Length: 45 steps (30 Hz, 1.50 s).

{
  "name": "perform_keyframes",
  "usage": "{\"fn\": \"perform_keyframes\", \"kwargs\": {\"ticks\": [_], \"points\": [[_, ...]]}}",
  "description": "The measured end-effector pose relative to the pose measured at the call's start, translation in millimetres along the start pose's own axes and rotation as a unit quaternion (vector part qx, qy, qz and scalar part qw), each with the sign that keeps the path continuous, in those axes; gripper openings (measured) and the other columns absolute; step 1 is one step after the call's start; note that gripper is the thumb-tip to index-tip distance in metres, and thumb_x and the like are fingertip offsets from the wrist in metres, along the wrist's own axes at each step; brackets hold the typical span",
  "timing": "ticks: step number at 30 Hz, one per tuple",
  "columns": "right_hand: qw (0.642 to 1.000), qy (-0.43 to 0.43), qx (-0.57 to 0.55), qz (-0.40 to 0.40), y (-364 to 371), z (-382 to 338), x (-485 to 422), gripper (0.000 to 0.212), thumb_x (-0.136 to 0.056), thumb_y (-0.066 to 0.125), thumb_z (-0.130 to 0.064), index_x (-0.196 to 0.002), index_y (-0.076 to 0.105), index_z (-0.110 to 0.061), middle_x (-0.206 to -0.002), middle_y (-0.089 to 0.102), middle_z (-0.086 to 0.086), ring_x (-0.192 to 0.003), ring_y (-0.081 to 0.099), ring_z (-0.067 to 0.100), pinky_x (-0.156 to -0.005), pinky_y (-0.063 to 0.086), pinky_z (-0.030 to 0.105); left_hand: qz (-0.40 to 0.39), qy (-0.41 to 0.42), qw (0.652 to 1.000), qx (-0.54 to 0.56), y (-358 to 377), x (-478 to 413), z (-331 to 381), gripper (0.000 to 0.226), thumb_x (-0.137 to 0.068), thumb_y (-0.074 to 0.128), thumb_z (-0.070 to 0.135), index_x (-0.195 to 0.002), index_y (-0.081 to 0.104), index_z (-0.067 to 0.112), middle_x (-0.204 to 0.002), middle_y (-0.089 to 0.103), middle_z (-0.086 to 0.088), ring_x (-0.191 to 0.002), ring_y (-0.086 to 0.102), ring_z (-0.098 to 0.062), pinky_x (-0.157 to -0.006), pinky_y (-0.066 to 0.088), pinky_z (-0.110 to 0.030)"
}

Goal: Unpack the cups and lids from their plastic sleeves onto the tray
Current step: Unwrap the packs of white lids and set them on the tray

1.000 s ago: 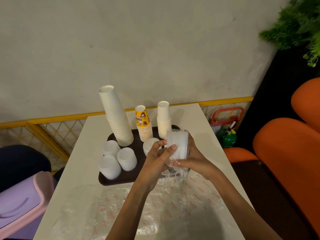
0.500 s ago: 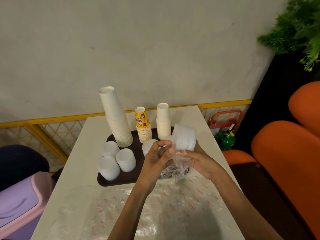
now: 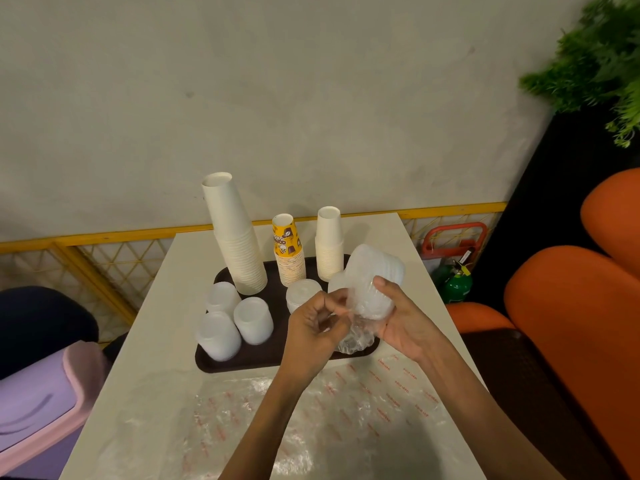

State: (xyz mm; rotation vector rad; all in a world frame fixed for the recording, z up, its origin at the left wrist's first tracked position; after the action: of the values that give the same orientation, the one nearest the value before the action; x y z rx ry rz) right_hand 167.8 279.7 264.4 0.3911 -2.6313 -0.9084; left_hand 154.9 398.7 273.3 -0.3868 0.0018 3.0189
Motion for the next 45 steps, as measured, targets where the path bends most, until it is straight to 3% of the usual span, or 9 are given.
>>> {"fn": "perform_keyframes", "kwargs": {"ticks": [7, 9, 14, 17, 20, 26, 31, 39, 45], "points": [[0.996, -0.028, 0.072, 0.051, -7, -2, -2, 0.11, -0.042, 0.089, -0.036, -0.137, 0.04, -0.011, -0.119, 0.061, 0.017, -0.099, 0.066, 0.023, -0.069, 0.057, 0.034, 0.018, 0.012, 0.999, -0.035, 1, -3, 7, 0.006, -0.083, 0.056, 0.021, -0.088, 0.057, 0.017, -0.087, 0.066, 0.01, -0.093, 0.064, -0.012, -0.078, 0.051, -0.021], [0.992, -0.042, 0.106, 0.058, -10, -3, -2, 0.106, -0.043, 0.086, -0.036, -0.136, 0.038, -0.015, -0.121, 0.059, 0.014, -0.101, 0.065, 0.021, -0.071, 0.057, 0.033, 0.026, -0.018, 0.999, -0.031, 4, -5, 12, 0.019, -0.096, 0.047, 0.039, -0.104, 0.052, 0.022, -0.098, 0.061, 0.014, -0.098, 0.062, -0.011, -0.078, 0.053, -0.019], [0.964, -0.073, 0.244, 0.077, -15, -4, -2, 0.103, -0.046, 0.078, -0.045, -0.135, 0.03, -0.03, -0.132, 0.047, 0.005, -0.12, 0.051, 0.018, -0.093, 0.051, 0.033, 0.03, -0.086, 0.995, -0.036, 5, -16, 21, 0.054, -0.08, 0.033, 0.055, -0.121, 0.045, 0.022, -0.11, 0.058, 0.004, -0.103, 0.061, -0.013, -0.084, 0.055, -0.025], [0.956, -0.083, 0.267, 0.083, -14, -6, -2, 0.104, -0.044, 0.077, -0.045, -0.134, 0.027, -0.031, -0.131, 0.046, 0.003, -0.122, 0.048, 0.017, -0.098, 0.048, 0.034, 0.055, -0.09, 0.993, -0.043, 0, -18, 21, 0.045, -0.083, 0.042, 0.05, -0.114, 0.052, 0.019, -0.113, 0.062, -0.002, -0.102, 0.064, -0.014, -0.09, 0.055, -0.036], [0.95, -0.093, 0.284, 0.092, -13, -8, -2, 0.096, -0.055, 0.079, -0.034, -0.134, 0.026, -0.029, -0.13, 0.045, 0.002, -0.12, 0.048, 0.015, -0.097, 0.048, 0.032, 0.081, -0.061, 0.995, -0.022, 1, -17, 28, 0.022, -0.091, 0.054, 0.036, -0.109, 0.051, 0.024, -0.114, 0.059, 0.0, -0.106, 0.062, -0.016, -0.086, 0.056, -0.028], [0.937, -0.107, 0.313, 0.109, -15, -8, -4, 0.077, -0.075, 0.077, -0.009, -0.129, 0.026, -0.028, -0.116, 0.047, -0.01, -0.104, 0.051, 0.005, -0.079, 0.05, 0.015, 0.064, -0.032, 0.997, -0.013, 3, -13, 32, 0.047, -0.076, 0.054, 0.054, -0.107, 0.055, 0.019, -0.112, 0.062, -0.003, -0.111, 0.059, -0.022, -0.091, 0.054, -0.039], [0.939, -0.104, 0.31, 0.102, -13, -8, -2, 0.075, -0.077, 0.072, 0.0, -0.13, 0.026, -0.026, -0.113, 0.047, -0.012, -0.101, 0.052, 0.005, -0.071, 0.052, 0.013, 0.057, -0.068, 0.996, 0.013, 7, -11, 25, 0.023, -0.082, 0.069, 0.035, -0.1, 0.058, 0.024, -0.104, 0.065, 0.006, -0.103, 0.063, -0.015, -0.091, 0.055, -0.04], [0.957, -0.054, 0.272, 0.082, -19, -1, -5, 0.11, -0.049, 0.079, -0.05, -0.143, 0.027, -0.026, -0.136, 0.047, 0.003, -0.124, 0.05, 0.021, -0.104, 0.044, 0.043, 0.043, -0.107, 0.992, 0.055, 4, -12, 17, 0.014, -0.085, 0.063, 0.018, -0.098, 0.063, 0.024, -0.091, 0.071, 0.012, -0.093, 0.067, -0.007, -0.088, 0.054, -0.034], [0.95, -0.041, 0.293, 0.102, -23, 0, -8, 0.121, -0.041, 0.081, -0.061, -0.144, 0.027, -0.028, -0.138, 0.047, 0.004, -0.125, 0.049, 0.022, -0.105, 0.043, 0.047, 0.036, -0.128, 0.99, 0.05, 4, -12, 13, 0.014, -0.087, 0.063, 0.015, -0.098, 0.062, 0.024, -0.097, 0.068, 0.003, -0.087, 0.067, -0.007, -0.072, 0.056, -0.022]]}}
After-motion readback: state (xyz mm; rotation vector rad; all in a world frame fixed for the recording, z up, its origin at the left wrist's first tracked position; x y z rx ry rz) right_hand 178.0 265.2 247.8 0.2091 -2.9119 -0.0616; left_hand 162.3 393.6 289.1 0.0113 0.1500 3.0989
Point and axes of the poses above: each hand's wrist, its own x-axis away from the middle knuckle, its own y-axis out of the palm, z = x × y, the point moved 7 cm from there along -x, towards the middle knuckle
